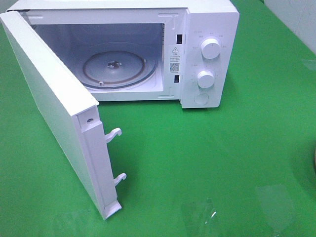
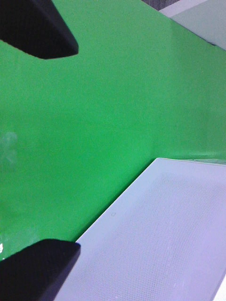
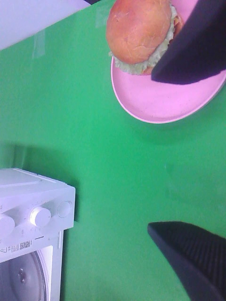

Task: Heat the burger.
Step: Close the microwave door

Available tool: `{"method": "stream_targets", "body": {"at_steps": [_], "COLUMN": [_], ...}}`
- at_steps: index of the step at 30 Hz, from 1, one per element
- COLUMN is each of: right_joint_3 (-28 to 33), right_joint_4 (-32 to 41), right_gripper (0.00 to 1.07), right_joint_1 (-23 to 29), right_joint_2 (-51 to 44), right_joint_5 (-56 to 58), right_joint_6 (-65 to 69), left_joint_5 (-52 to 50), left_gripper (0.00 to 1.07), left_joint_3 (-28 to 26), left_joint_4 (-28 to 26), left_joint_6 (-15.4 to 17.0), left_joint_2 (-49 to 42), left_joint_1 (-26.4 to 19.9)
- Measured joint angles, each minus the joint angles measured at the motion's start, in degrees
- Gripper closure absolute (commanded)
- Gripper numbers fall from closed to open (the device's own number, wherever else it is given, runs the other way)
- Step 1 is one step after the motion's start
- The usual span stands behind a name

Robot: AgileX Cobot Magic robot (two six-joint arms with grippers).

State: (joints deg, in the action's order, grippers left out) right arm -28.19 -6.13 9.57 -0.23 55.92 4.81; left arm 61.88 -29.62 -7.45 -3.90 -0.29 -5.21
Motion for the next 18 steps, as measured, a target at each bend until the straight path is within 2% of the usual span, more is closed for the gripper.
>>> {"method": "stream_targets", "body": {"at_steps": [18], "right_joint_3": [0.00], "right_joint_4": [0.11], "right_gripper": [0.31], "right_joint_1": [0.00], "right_joint_2": [0.00], "right_joint_5": [0.00], "right_joint_6": [0.00], "left_joint_5": [0.00], "left_gripper": [0.08], "left_joint_3": [0.00], "left_joint_4": [0.00], "left_joint_6": [0.00], "left_joint_2": [0.00], "left_joint_1": [0.00]}}
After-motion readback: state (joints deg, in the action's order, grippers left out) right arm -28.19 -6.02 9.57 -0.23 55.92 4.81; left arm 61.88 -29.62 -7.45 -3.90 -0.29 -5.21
